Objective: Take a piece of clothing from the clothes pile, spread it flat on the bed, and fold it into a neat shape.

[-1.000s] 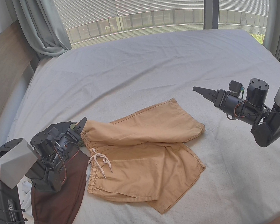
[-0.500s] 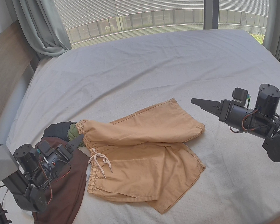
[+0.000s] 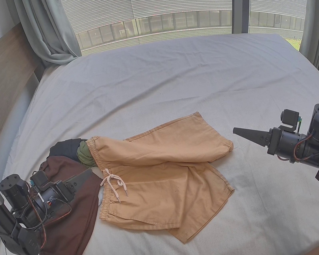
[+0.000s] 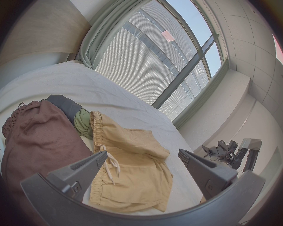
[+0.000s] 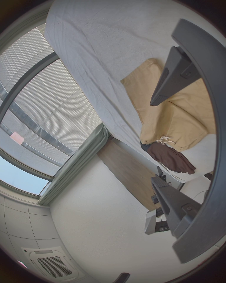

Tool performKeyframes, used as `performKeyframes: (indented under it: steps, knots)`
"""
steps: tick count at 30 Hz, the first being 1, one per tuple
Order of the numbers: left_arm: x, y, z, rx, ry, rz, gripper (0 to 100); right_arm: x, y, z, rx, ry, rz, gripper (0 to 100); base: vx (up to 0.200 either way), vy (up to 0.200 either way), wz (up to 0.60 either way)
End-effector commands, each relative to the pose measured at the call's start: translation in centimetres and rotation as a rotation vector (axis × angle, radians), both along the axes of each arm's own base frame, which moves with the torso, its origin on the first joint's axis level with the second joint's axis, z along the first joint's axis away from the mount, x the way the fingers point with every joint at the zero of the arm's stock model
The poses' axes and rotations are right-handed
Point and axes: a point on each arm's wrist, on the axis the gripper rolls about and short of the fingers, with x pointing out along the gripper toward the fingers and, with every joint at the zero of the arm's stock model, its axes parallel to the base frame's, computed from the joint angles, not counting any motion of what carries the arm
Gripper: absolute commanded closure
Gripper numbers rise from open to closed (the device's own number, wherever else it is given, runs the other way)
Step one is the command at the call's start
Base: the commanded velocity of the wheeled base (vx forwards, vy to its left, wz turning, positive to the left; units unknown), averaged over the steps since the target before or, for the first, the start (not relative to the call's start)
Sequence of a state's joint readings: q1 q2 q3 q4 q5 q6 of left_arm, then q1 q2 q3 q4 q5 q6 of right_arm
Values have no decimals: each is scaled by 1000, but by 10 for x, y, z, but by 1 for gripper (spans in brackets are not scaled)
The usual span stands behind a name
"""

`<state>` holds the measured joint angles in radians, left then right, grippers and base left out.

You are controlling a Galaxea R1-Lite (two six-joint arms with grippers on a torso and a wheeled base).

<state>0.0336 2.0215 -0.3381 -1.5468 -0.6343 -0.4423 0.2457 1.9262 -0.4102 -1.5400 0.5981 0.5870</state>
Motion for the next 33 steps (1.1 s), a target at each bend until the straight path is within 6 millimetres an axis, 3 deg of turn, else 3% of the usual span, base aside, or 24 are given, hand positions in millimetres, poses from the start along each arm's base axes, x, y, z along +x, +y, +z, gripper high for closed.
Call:
performKeyframes:
  steps: [1, 3, 10, 15, 22, 29, 33]
  knots:
    - [-2, 3, -8, 15, 24, -3, 0, 7, -10, -16, -12, 57, -19, 0, 0, 0, 0]
    - [-2, 2, -16, 29, 43, -9, 0, 17, -16, -34, -23, 111, -43, 0, 0, 0, 0]
    - [-2, 3, -28, 49, 74, -16, 0, 32, -24, -66, -36, 196, -70, 0, 0, 0, 0]
    - [-3, 3, -30, 50, 87, -15, 0, 35, -21, -83, -53, 242, -65, 0, 0, 0, 0]
    - [-7, 2, -50, 61, 159, -22, 0, 41, -19, -109, -68, 307, -64, 0, 0, 0, 0]
    - [-6, 2, -53, 91, 147, -33, 0, 47, -20, -150, -154, 337, -59, 0, 0, 0, 0]
    - [-5, 2, -53, 91, 144, -33, 0, 49, -18, -155, -153, 343, -52, 0, 0, 0, 0]
